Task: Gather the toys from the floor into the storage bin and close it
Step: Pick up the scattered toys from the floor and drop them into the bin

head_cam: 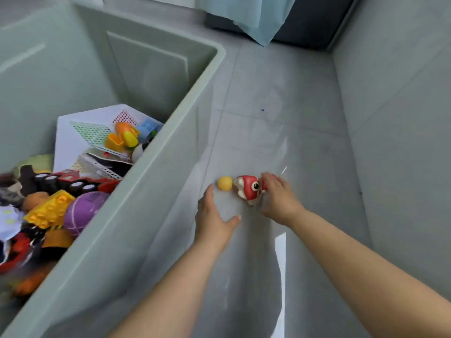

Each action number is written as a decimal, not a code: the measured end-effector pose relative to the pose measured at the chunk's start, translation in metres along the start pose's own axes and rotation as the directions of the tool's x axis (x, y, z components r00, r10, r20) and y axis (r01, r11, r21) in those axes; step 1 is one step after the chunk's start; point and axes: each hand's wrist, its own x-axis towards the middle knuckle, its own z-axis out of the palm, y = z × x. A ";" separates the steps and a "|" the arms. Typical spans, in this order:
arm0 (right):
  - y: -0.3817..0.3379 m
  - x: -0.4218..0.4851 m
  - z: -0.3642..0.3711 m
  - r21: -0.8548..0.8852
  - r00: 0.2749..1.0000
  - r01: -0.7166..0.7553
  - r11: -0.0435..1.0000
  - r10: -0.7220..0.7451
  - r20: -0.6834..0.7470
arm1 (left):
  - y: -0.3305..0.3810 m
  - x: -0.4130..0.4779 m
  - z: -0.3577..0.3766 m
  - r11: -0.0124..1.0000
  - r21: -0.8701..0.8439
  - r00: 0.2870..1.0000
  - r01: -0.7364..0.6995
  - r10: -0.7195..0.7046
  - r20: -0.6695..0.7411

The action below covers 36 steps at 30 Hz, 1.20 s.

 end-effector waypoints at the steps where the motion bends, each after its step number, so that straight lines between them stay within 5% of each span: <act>1: 0.005 0.009 0.004 -0.002 0.999 -0.003 1.000 0.004 0.046 | -0.001 0.016 0.005 0.998 0.070 1.000 -0.006 0.008 -0.017; 8: 0.008 0.017 0.024 0.140 0.997 -0.069 0.988 0.071 -0.010 | -0.020 0.087 0.032 0.953 0.296 0.998 -0.065 0.065 0.007; 12: 0.020 -0.018 0.030 0.023 0.996 -0.073 0.997 0.074 -0.044 | -0.019 0.101 0.039 0.874 0.471 0.992 -0.121 0.123 0.027; 16: 0.044 -0.054 0.035 0.063 0.971 -0.136 0.989 0.146 -0.192 | -0.014 0.083 0.048 0.980 0.195 0.997 -0.036 0.048 -0.058; 18: 0.041 -0.067 0.024 0.403 0.915 -0.213 0.890 0.326 -0.237 | -0.002 0.056 0.045 0.999 -0.019 0.991 -0.050 0.047 -0.124; 20: 0.027 -0.074 0.001 0.741 0.880 -0.178 0.648 0.441 -0.174 | 0.025 0.022 0.035 0.981 -0.135 0.977 -0.141 0.115 -0.179; 23: -0.027 -0.076 -0.048 0.884 0.896 -0.055 0.464 0.413 -0.161 | 0.084 -0.027 -0.019 0.904 -0.191 0.911 -0.382 0.333 -0.244; 26: -0.113 -0.083 -0.106 0.912 0.925 0.132 0.389 0.282 -0.255 | 0.130 -0.053 -0.113 0.822 -0.021 0.799 -0.569 0.547 -0.251; 28: -0.172 -0.093 -0.138 0.921 0.962 0.183 0.344 0.131 -0.240 | 0.139 -0.056 -0.183 0.811 0.178 0.775 -0.558 0.585 -0.236; 32: -0.271 -0.108 -0.149 0.931 0.977 0.038 0.363 -0.208 0.041 | 0.104 -0.060 -0.297 0.786 0.581 0.876 -0.211 0.416 -0.244; 36: -0.331 -0.109 -0.109 0.896 0.937 -0.145 0.420 -0.233 0.261 | 0.045 -0.067 -0.336 0.584 0.811 0.977 0.008 0.169 -0.132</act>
